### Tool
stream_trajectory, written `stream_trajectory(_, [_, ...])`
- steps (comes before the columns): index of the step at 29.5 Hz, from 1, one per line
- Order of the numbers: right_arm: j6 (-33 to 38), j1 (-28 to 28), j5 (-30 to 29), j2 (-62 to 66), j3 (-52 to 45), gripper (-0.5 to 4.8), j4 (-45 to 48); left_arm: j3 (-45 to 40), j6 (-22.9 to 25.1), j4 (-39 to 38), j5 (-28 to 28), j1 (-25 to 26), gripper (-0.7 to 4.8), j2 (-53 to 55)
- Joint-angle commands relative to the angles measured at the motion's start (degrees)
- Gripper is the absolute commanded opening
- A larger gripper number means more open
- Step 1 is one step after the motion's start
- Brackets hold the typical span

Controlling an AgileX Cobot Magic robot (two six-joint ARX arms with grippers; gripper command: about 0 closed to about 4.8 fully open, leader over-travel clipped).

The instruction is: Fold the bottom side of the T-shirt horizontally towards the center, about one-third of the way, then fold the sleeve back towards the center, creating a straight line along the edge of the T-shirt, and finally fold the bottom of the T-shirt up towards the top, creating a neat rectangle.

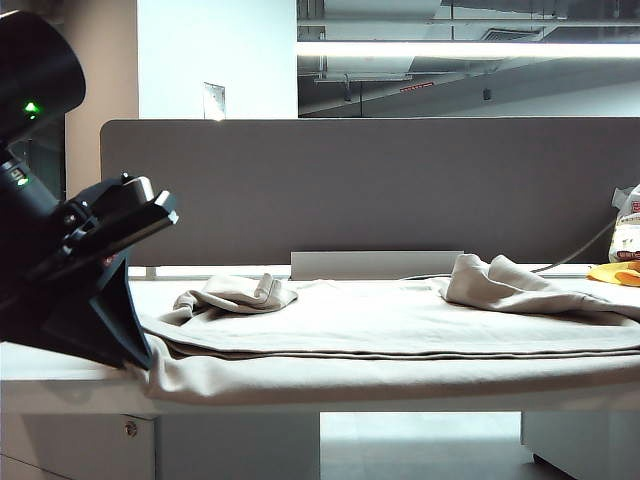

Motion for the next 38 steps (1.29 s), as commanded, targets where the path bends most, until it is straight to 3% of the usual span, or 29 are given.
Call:
stream_trajectory(1, [1.2,0.0,-0.9,-0.1,0.9,-0.02,1.9,1.7,2.0,-0.5,0.2,0.0,-0.06,-0.2])
stream_trajectory(12, [4.5,1.3,-2.8,0.3,9.2,-0.02,2.9,11.3,7.6,-5.5,-3.0,1.2,-0.06,-0.2])
stream_trajectory(20, [7.1,8.0,-1.8,10.4,18.7,-0.03,5.7,19.2,12.5,-7.6,1.0,11.6,-0.06,0.0])
stream_trajectory(22, [7.2,9.4,-1.6,13.3,22.2,-0.03,5.7,22.3,14.6,-8.6,0.9,11.7,-0.06,1.4])
stream_trajectory(38, [7.3,9.3,-1.6,24.3,38.8,-0.03,4.0,35.0,16.8,-9.2,0.7,12.2,-0.06,15.7])
